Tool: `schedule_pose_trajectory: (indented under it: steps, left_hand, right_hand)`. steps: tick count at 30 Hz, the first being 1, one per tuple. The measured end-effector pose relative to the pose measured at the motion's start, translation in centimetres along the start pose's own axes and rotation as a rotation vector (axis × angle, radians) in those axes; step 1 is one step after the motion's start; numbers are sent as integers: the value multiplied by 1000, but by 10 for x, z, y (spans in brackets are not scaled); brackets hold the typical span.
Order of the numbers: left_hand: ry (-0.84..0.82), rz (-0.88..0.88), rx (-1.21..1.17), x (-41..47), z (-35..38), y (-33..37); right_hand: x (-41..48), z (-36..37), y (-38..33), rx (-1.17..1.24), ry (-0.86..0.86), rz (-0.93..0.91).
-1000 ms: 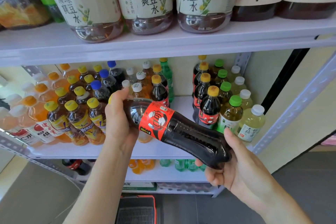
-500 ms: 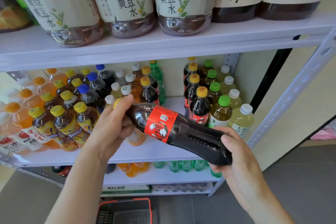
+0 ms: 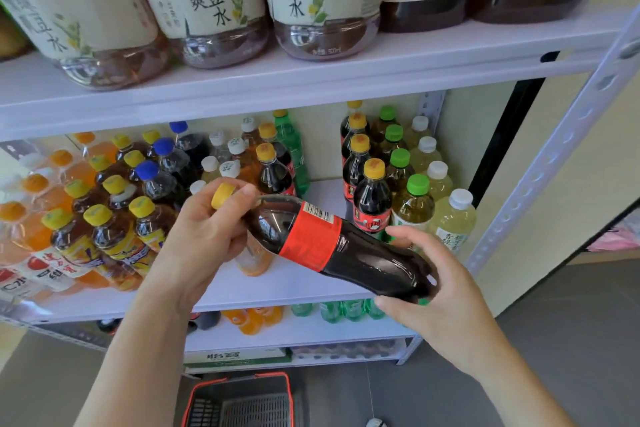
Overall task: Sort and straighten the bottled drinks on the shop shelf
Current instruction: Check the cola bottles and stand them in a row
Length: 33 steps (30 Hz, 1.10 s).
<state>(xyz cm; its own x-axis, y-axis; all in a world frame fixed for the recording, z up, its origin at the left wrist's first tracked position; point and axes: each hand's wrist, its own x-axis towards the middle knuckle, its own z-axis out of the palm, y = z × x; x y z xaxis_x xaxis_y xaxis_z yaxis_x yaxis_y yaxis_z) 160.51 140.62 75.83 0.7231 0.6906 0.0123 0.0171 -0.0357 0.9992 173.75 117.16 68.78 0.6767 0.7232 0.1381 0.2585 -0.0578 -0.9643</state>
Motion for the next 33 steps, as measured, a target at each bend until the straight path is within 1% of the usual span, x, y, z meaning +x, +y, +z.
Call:
schedule_pose_trajectory:
  steps: [2,6,9,10,11,13,14,15,16,17,19,21,22,24,26,27,29,32,33]
  left_hand:
    - [17,-5,20,0,1,2]
    - [70,20,70,0,8,4]
    - [77,147,151,-4,14,8]
    - [50,216,203,-6,17,10]
    - [8,289,270,-8,19,13]
    - [-84,411,414,-10,23,19]
    - [-127,453,468,-10,25,21]
    - [-164,470,492,-9,25,23]
    - [-190,462,487,-7,24,25]
    - [-204,434,471,-6,22,25]
    - [-183,352,455,-1,16,22]
    - [-91,264,460,4,12,15]
    - [-31,227,469,6,11,11]
    - [78,169,518,10,13,4]
    - [139,126,560,13,16,0]
    - [153,114,560,15,16,-2]
    - [168,120,548,18,16,-4]
    - [164,204,584,21,18,-5]
    - [156,249,635,21,20,-5]
  right_hand:
    - [0,2,0,-102,34,-72]
    - [2,6,6,-161,87,-134]
    - [8,10,14,-181,47,-109]
    - [12,10,18,-160,-13,-58]
    - [16,8,21,-94,-107,21]
    - [25,5,24,185,-340,222]
    - [28,4,26,277,-423,292]
    - [30,4,28,290,-470,300]
    - [32,6,31,252,-476,276]
    - [33,10,34,188,-440,236]
    - [32,18,38,-6,-246,153]
    - [29,25,42,-201,-26,61]
    - [28,29,45,-257,58,21]
    - [25,36,48,-342,200,-43]
    - [24,41,47,-409,289,-76]
    - [23,42,47,-433,301,-80]
    - [23,44,47,-452,253,-51]
    - [27,44,46,-540,67,44]
    - [28,43,44,-581,32,41]
